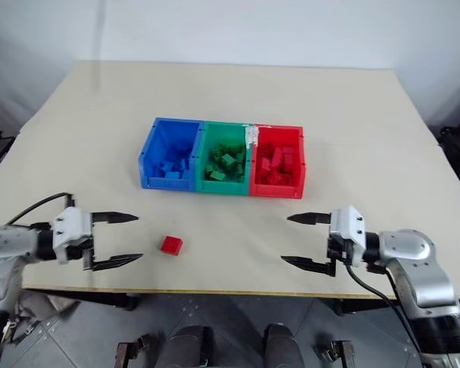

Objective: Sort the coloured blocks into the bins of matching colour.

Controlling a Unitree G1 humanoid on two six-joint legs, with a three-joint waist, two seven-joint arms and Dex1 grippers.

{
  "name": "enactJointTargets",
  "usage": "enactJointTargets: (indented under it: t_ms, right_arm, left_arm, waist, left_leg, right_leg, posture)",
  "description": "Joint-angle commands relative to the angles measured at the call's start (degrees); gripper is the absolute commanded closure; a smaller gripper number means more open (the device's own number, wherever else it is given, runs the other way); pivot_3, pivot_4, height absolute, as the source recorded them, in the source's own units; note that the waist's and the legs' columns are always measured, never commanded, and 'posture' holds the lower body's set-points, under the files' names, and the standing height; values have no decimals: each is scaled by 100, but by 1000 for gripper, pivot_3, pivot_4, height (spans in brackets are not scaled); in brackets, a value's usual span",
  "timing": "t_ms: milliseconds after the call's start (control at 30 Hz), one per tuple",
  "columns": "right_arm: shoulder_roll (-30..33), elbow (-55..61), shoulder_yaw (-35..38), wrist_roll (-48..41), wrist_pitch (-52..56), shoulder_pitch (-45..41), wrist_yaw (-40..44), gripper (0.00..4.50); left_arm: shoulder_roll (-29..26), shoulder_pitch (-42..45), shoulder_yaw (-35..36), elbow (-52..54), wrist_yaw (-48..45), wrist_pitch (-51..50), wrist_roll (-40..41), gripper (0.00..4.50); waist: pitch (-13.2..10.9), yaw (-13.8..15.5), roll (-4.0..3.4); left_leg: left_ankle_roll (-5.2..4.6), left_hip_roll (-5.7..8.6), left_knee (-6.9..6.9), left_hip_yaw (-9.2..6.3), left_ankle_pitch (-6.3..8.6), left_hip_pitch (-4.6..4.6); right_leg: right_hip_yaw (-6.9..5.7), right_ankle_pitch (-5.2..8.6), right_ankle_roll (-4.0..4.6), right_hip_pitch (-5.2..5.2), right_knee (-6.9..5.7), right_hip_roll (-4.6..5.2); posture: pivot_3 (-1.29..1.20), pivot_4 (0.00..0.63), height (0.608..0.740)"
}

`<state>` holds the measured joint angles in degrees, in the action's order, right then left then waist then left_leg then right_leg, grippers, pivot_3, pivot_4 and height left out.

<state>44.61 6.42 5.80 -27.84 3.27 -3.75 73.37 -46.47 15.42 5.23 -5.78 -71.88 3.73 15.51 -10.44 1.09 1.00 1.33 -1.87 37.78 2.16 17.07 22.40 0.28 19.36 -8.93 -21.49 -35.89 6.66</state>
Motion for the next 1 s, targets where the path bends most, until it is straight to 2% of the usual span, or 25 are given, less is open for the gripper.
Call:
enactJointTargets:
  t_ms: [33,167,267,367,600,633,733,900,1000]
  right_arm:
    - [157,339,404,-131,15,375,-28,0]
    - [136,628,633,-160,68,736,-204,0]
    - [76,815,804,-164,63,1029,-367,0]
    - [47,951,896,-165,51,1211,-483,0]
    - [-21,1269,1013,-179,74,1526,-783,0]
    - [-42,1300,1044,-177,71,1569,-848,0]
    - [-133,1405,1152,-202,83,1679,-1079,0]
    - [-551,1625,1508,-378,151,1900,-1726,0]
    - [-878,1792,1842,-570,239,2027,-2231,0]
  left_arm:
    - [89,494,-819,-261,-209,-313,-479,36]
    - [174,786,-1158,-465,-461,-384,-463,36]
    - [139,1014,-1457,-809,-582,-262,-728,36]
    - [162,1170,-1562,-1139,-607,-86,-857,679]
    - [251,1427,-1689,-1478,-721,159,-905,2900]
    - [327,1451,-1635,-1426,-751,119,-757,3034]
    - [589,1609,-1403,-1299,-702,-169,-333,3027]
    - [1512,2420,-823,-1094,49,-1103,468,3027]
    - [1887,2949,-1023,-1057,292,-1381,323,3027]
  waist:
    - [0,20,0]
    - [0,-134,0]
    - [0,-120,0]
    - [0,-115,0]
    - [2,-112,-3]
    - [2,-112,-3]
    - [1,-100,-2]
    - [-4,35,7]
    - [-4,40,7]
  left_leg:
    - [0,2,5,1,0,0]
    - [1,-6,10,15,0,0]
    - [1,-11,8,13,0,-1]
    - [0,-10,13,13,0,-3]
    - [0,-9,15,12,0,-8]
    - [0,-9,16,12,0,-8]
    - [0,-8,17,11,0,-6]
    - [0,-6,37,-3,0,9]
    - [5,-3,36,-2,-4,9]
  right_leg:
    - [2,-1,-2,3,-2,0]
    - [7,-1,-3,-2,-6,-8]
    - [6,0,-2,-4,-2,-12]
    - [7,-1,-2,0,-2,-10]
    - [8,-1,-2,4,-7,-10]
    - [8,-1,-2,4,-7,-10]
    - [8,-1,-2,4,-7,-9]
    - [4,-3,-7,4,-10,-10]
    - [5,-5,-11,4,-9,-9]
  posture:
    - [0,150,740]
    - [0,150,740]
    - [0,150,740]
    - [0,150,740]
    - [0,150,740]
    - [0,150,740]
    - [0,150,740]
    - [0,150,740]
    - [0,150,740]
